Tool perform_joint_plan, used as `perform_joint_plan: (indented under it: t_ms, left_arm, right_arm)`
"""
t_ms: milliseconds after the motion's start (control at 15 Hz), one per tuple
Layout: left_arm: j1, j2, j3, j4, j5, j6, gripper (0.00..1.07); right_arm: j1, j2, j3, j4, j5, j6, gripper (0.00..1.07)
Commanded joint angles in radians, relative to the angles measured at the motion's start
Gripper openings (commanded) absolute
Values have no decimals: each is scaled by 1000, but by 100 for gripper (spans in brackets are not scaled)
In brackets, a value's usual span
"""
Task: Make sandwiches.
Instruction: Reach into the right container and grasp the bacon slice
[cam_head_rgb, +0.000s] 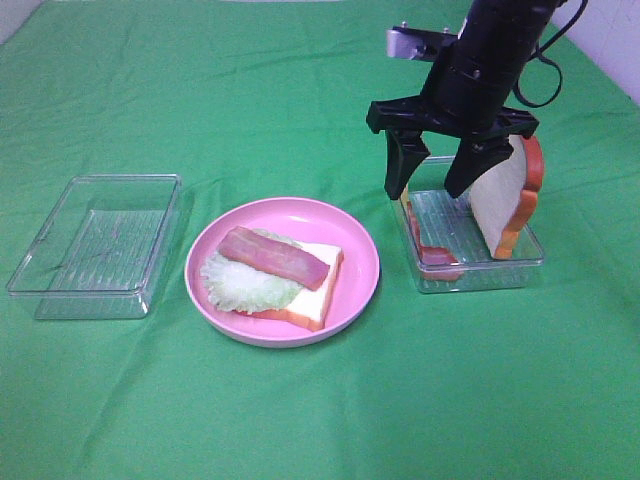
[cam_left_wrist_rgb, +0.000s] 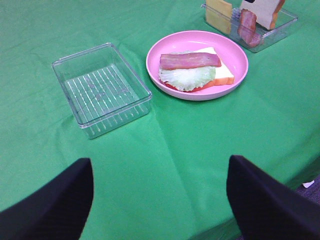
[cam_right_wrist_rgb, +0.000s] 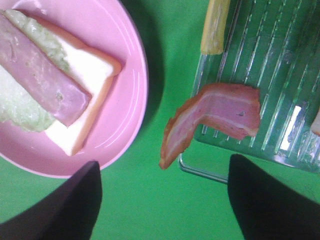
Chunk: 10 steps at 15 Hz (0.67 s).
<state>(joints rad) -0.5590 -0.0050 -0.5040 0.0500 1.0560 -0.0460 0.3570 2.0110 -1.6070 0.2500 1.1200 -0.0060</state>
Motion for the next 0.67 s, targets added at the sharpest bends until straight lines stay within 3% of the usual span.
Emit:
perform_joint_plan:
  t_ms: [67, 467, 667]
  left_arm:
    - [-2, -21, 6, 1, -12, 2, 71]
    - [-2, -21, 6, 1, -12, 2, 71]
    - [-2, -21, 6, 1, -12, 2, 71]
  right_arm:
    - [0, 44, -20, -5, 6, 6, 66]
    - [0, 128, -23, -16, -56, 6, 65]
    - [0, 129, -23, -39, -57, 6, 51]
